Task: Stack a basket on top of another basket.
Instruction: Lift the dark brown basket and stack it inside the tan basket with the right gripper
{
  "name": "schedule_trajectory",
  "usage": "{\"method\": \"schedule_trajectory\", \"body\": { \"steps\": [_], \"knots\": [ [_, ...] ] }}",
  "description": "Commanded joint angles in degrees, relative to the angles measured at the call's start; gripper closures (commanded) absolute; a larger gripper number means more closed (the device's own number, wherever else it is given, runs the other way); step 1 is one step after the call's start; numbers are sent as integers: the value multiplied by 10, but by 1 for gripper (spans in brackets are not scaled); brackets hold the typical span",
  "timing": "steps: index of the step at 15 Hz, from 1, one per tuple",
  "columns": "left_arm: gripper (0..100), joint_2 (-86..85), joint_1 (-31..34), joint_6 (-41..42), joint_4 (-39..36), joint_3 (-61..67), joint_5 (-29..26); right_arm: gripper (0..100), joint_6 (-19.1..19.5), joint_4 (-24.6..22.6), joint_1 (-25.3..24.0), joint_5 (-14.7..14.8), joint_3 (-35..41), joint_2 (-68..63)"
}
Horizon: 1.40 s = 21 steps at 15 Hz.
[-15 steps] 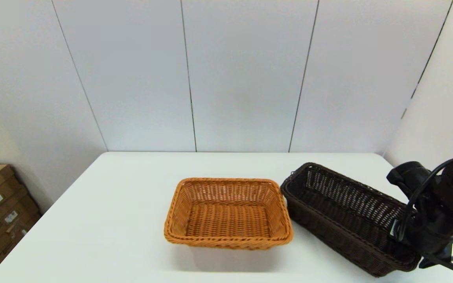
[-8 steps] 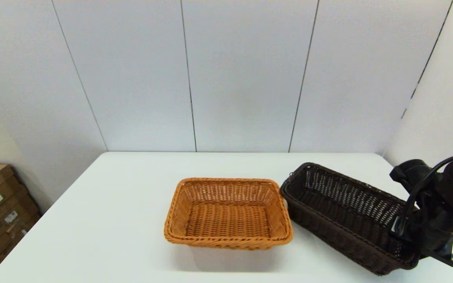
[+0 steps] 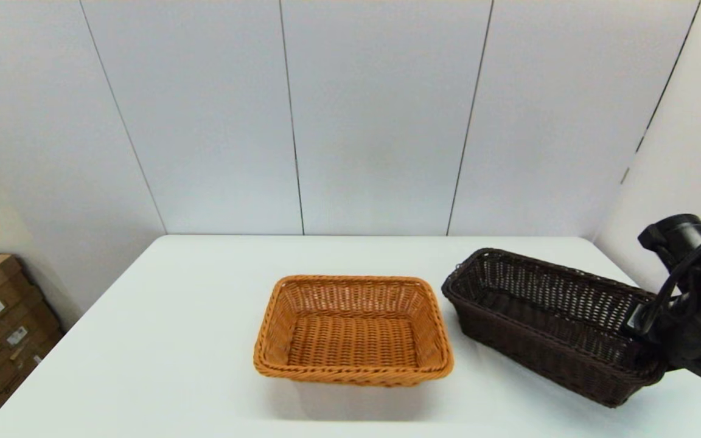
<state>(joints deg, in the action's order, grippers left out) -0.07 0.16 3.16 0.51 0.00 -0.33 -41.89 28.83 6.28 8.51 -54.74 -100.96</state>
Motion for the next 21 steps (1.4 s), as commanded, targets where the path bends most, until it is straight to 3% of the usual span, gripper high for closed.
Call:
{"method": "schedule_trajectory", "body": {
  "steps": [1, 6, 9, 11, 14, 16, 18, 21],
  "knots": [
    [0, 1, 0, 0, 0, 3, 0, 100, -14, 21, 22, -23, -34, 46],
    [0, 1, 0, 0, 0, 3, 0, 100, -17, 72, 46, -89, -86, 75],
    [0, 1, 0, 0, 0, 3, 0, 100, -12, 80, 59, -126, -108, 90],
    [0, 1, 0, 0, 0, 3, 0, 100, 3, 111, 56, -171, -132, 106],
    [0, 1, 0, 0, 0, 3, 0, 100, 74, 138, 54, -287, -149, 130],
    [0, 1, 0, 0, 0, 3, 0, 100, 134, 141, 43, -350, -149, 139],
    [0, 1, 0, 0, 0, 3, 0, 100, 168, 152, 9, -373, -150, 140],
    [0, 1, 0, 0, 0, 3, 0, 100, 225, 163, -58, -376, -149, 128]
  ]
}}
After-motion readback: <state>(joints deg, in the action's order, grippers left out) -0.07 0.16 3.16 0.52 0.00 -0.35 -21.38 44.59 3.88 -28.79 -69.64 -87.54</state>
